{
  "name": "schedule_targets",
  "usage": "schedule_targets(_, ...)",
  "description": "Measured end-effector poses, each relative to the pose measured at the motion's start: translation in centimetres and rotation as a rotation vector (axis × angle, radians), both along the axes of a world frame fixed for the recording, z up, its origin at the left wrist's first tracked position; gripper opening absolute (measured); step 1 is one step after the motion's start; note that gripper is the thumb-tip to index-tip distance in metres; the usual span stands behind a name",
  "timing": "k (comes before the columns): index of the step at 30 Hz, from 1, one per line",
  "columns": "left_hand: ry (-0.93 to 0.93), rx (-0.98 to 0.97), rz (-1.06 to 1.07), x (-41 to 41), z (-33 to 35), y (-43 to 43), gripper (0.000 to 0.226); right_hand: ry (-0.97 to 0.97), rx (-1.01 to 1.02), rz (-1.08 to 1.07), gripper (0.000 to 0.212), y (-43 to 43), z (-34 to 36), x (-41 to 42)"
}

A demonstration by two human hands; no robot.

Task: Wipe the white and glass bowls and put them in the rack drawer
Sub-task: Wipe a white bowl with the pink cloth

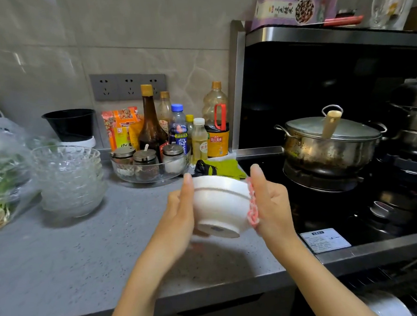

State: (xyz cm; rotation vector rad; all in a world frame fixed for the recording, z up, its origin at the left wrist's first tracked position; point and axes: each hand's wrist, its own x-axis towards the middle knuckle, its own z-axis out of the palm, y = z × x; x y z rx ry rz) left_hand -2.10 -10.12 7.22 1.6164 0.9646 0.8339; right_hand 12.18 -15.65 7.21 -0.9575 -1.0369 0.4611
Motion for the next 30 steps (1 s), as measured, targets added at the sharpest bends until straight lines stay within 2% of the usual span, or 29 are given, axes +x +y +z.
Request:
schedule_targets(1,0.010,-0.072,-0.061,0.0,0.0,-0.2,0.091,-0.124,0.060,0.001,0.064,0.0,-0.3,-0.1)
schedule_targets(3,-0.085,-0.225,-0.150,0.0,0.0,-0.5,0.089,-0.395,0.112,-0.036,0.064,0.2,-1.6,0.2)
schedule_targets(6,-0.266,-0.327,-0.185,-0.2,-0.8,-0.4,0.073,-0.630,0.170,-0.076,0.066,0.1,-2.4,0.3)
schedule_targets(10,-0.403,-0.462,-0.213,-0.3,-2.4,-0.4,0.065,-0.635,0.157,-0.083,0.055,-0.2,-2.4,0.8)
schedule_targets(12,-0.429,-0.491,-0.226,-0.5,-3.0,-0.3,0.062,-0.564,0.039,-0.010,0.059,-0.6,-2.3,1.0)
schedule_targets(14,-0.403,-0.454,-0.216,-0.7,-3.5,-0.5,0.050,-0.545,-0.133,0.052,0.062,-1.0,-1.8,0.9)
schedule_targets(16,-0.364,-0.367,-0.196,-0.5,-4.0,-0.7,0.034,-0.644,-0.309,0.007,0.058,-1.2,-1.0,0.5)
schedule_targets(18,-0.344,-0.297,-0.157,-0.1,-4.4,-0.9,0.031,-0.826,-0.461,-0.084,0.053,-1.0,-0.5,0.3)
schedule_targets(20,-0.340,-0.271,-0.119,0.5,-4.8,-1.1,0.036,-1.117,-0.598,-0.182,0.048,-0.6,-0.3,0.0)
schedule_targets(22,-0.337,-0.231,-0.081,0.9,-5.2,-1.1,0.040,-1.310,-0.674,-0.165,0.041,-0.3,-0.3,-0.2)
schedule_targets(24,-0.353,-0.190,-0.027,1.1,-5.5,-1.1,0.033,-1.289,-0.729,-0.015,0.038,-0.4,0.2,0.0)
schedule_targets(26,-0.378,-0.174,0.030,1.0,-5.6,-0.8,0.039,-1.265,-0.732,0.165,0.044,-0.8,0.7,0.6)
schedule_targets(28,-0.393,-0.134,0.088,0.8,-5.5,-0.6,0.041,-1.392,-0.646,0.227,0.047,-1.5,0.6,1.3)
schedule_targets(30,-0.428,-0.080,0.142,0.7,-5.5,-0.4,0.042,-1.562,-0.507,0.200,0.046,-2.2,-0.3,1.8)
